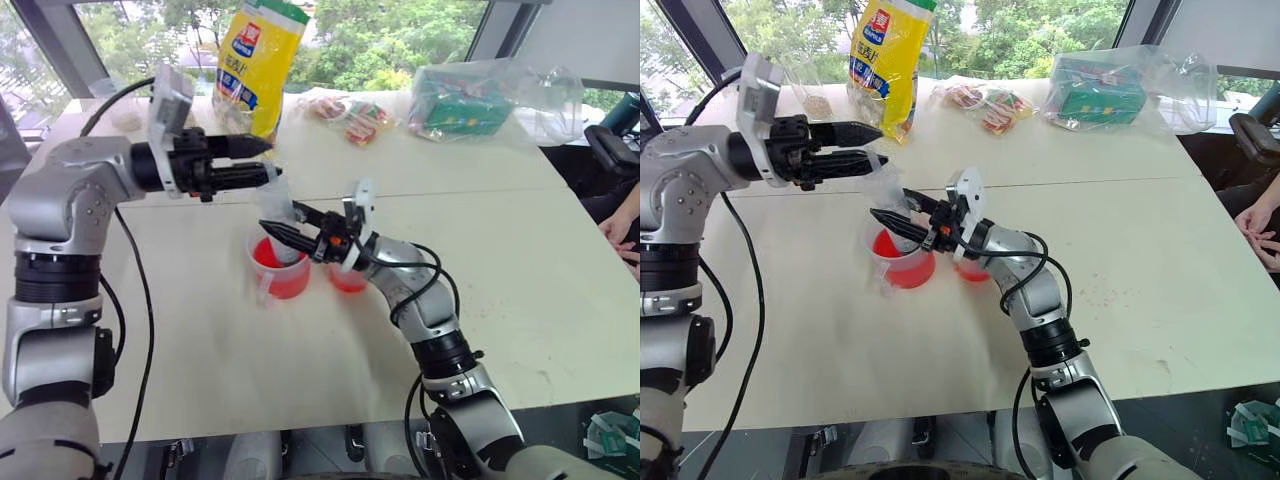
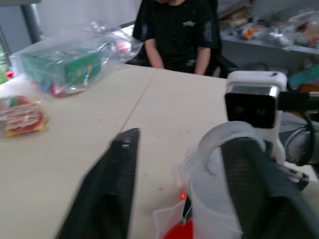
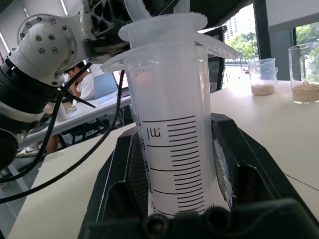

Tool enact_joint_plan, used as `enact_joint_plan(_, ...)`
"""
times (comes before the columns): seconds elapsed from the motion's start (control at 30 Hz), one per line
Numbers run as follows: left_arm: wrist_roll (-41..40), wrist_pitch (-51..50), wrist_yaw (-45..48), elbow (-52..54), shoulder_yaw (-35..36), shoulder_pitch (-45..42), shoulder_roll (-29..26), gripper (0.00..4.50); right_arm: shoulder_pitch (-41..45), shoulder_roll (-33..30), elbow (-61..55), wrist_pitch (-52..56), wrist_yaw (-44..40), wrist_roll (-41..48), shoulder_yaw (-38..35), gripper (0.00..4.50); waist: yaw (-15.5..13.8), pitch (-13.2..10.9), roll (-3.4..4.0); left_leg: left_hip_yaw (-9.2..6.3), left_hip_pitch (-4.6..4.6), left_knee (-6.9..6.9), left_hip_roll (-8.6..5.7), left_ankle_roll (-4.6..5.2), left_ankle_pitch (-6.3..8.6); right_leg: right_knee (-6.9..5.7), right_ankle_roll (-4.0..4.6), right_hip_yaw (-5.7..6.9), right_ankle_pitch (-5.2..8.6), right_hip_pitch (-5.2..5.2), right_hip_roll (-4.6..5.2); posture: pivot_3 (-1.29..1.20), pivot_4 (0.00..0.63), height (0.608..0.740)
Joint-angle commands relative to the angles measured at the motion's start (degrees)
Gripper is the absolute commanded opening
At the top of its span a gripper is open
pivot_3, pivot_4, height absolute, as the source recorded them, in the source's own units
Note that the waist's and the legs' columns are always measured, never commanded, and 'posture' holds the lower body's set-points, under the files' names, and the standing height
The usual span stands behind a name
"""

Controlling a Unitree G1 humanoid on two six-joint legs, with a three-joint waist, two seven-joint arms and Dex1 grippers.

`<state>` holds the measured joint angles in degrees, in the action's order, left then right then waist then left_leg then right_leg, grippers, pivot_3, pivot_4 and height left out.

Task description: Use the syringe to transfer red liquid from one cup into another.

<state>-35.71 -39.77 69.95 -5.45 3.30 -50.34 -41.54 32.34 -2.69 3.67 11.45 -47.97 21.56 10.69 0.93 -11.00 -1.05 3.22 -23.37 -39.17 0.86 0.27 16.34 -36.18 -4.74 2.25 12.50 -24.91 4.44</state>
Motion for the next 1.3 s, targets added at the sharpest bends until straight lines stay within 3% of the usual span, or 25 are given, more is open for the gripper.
enact_joint_plan(0.03, -1.2, -0.9, -0.2, 2.0, 0.4, -1.5, 0.4, 0.55, 1.9, 0.9, -1.8, 0.4, -0.8, 0.9, 1.1, 1.41, 0.0, 0.0, 0.0, 0.0, 0.0, 0.0, 0.0, 0.0, 0.0, 0.0, 0.0, 0.0, 0.0, 0.0, 0.0, 0.0, 0.15, 0.74)
enact_joint_plan(0.07, -1.2, -1.0, -0.3, 2.1, 0.4, -1.6, 0.4, 0.03, 1.9, 0.9, -1.8, 0.6, -0.9, 0.9, 1.1, 1.41, 0.0, 0.0, 0.0, 0.0, 0.0, 0.0, 0.0, 0.0, 0.0, 0.0, 0.0, 0.0, 0.0, 0.0, 0.0, 0.0, 0.15, 0.74)
enact_joint_plan(1.3, 0.4, 2.7, -2.6, -4.0, 4.3, -10.0, 0.4, 0.03, 0.3, -1.6, -0.3, 6.3, -4.3, 1.1, 3.9, 1.41, 0.0, 0.0, 0.0, -0.01, -0.01, 0.0, -0.01, 0.0, 0.0, 0.01, 0.0, 0.0, 0.0, 0.0, 0.0, 0.0, 0.15, 0.74)
